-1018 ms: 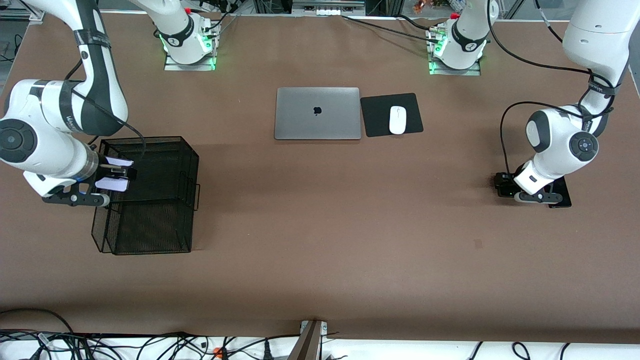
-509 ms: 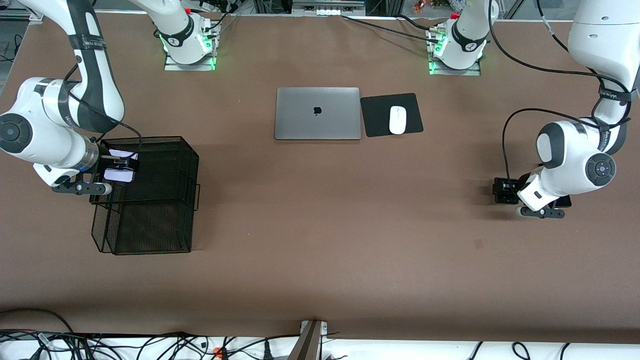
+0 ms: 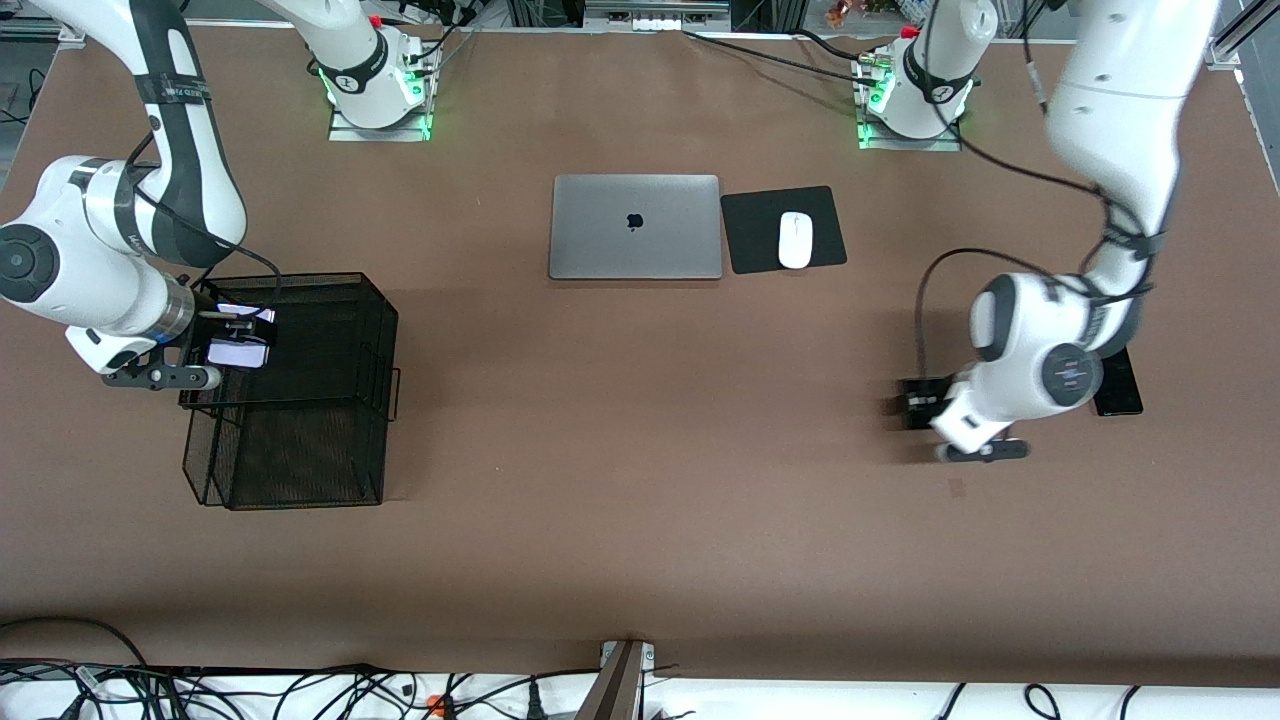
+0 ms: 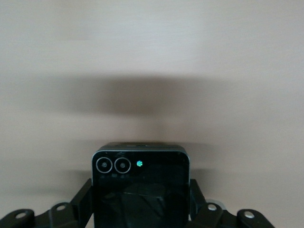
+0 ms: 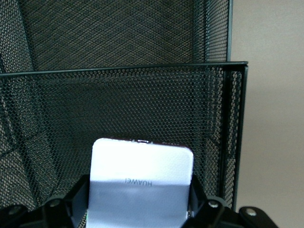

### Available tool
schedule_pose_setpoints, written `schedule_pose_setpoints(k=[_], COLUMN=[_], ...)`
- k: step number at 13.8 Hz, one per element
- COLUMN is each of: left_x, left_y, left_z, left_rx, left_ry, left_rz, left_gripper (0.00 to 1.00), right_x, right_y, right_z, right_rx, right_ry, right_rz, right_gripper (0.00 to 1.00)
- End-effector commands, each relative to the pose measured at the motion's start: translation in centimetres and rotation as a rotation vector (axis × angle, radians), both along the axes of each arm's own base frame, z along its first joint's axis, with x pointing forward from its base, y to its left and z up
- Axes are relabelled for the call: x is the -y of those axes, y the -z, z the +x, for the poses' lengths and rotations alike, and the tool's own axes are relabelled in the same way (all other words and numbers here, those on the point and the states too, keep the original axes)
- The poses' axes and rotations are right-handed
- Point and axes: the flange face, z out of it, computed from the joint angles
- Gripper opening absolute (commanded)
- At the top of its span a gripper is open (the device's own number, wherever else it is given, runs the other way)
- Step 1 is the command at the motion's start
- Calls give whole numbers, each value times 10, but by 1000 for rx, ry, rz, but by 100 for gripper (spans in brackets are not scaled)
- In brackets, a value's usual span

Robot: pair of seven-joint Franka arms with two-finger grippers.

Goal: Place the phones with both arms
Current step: 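Carry the flip phone to the table middle with the left gripper and release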

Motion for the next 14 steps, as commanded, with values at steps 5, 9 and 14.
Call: schedule_pose_setpoints(k=[5, 9, 14], left_x=[154, 228, 356], left_y=[-20, -32, -43], left_z=[10, -3, -38], left_rx=[33, 51, 83], left_ry=[-230, -317, -321], left_rz=[-30, -38, -93], left_gripper=[0, 0, 0], right_x=[-1, -2, -8], right_y=[-10, -14, -33], right_z=[4, 6, 17], right_rx=[47, 55, 97], right_ry=[-4, -7, -19], right_rz=[30, 29, 28], right_gripper=[90, 99, 100])
